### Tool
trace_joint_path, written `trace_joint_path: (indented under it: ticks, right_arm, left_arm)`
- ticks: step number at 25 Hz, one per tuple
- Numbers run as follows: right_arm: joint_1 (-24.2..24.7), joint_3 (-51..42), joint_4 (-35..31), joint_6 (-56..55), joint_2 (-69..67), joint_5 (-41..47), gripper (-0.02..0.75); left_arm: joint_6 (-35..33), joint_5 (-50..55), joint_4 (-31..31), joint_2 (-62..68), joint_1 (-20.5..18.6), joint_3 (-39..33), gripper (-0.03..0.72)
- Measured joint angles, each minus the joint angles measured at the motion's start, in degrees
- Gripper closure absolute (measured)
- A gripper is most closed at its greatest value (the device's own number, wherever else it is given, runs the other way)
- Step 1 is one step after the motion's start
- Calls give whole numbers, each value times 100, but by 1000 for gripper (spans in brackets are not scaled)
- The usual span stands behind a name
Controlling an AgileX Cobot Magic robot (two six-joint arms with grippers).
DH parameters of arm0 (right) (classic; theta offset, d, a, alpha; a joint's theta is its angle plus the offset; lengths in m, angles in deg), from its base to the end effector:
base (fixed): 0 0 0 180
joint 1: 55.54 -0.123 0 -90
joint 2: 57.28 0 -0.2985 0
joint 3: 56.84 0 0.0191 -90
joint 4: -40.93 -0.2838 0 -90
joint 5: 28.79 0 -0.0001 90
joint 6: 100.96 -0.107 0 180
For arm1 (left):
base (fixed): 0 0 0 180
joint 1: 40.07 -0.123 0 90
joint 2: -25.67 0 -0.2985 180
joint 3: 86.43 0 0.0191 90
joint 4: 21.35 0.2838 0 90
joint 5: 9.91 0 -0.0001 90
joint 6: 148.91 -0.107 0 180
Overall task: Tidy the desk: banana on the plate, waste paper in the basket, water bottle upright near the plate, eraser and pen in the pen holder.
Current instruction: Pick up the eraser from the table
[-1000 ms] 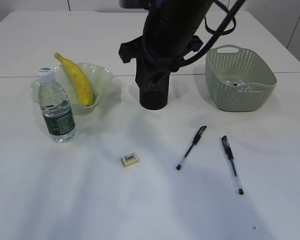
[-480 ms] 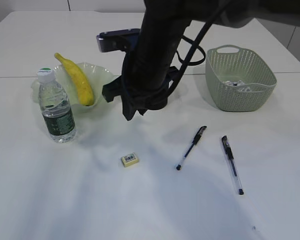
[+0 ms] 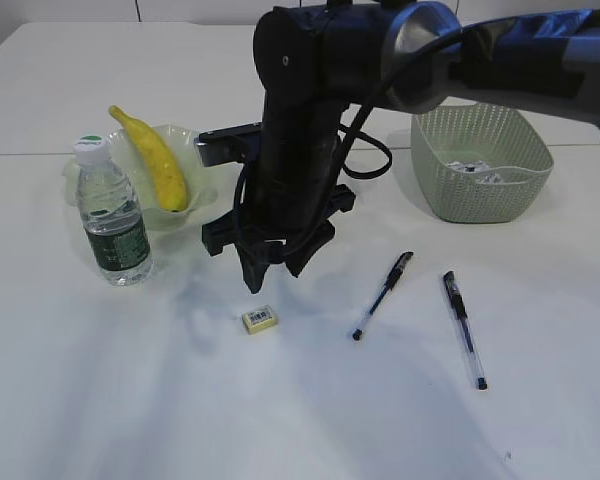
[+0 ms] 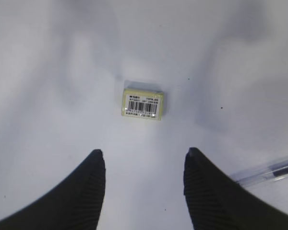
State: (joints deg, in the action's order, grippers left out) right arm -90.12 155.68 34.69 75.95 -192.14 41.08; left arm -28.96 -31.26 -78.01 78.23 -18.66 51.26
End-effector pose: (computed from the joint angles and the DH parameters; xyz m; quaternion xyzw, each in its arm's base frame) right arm 0.4107 0.2964 0.1871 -0.2557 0.9630 0.0714 0.0473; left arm 0.2018 -0.0443 0.3678 0.0384 0.6621 -0.0033 0.7484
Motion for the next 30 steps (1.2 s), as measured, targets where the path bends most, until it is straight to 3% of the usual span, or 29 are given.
trace_joint_path:
  ticks: [11, 30]
  right_arm:
    - [-9, 0, -537, -19, -12, -935, 339]
    - [-9, 0, -426, -32, -477, -1041, 338]
  left_arm:
    - [0, 114, 0, 0, 0, 0, 185]
    - [0, 114, 0, 0, 0, 0, 187]
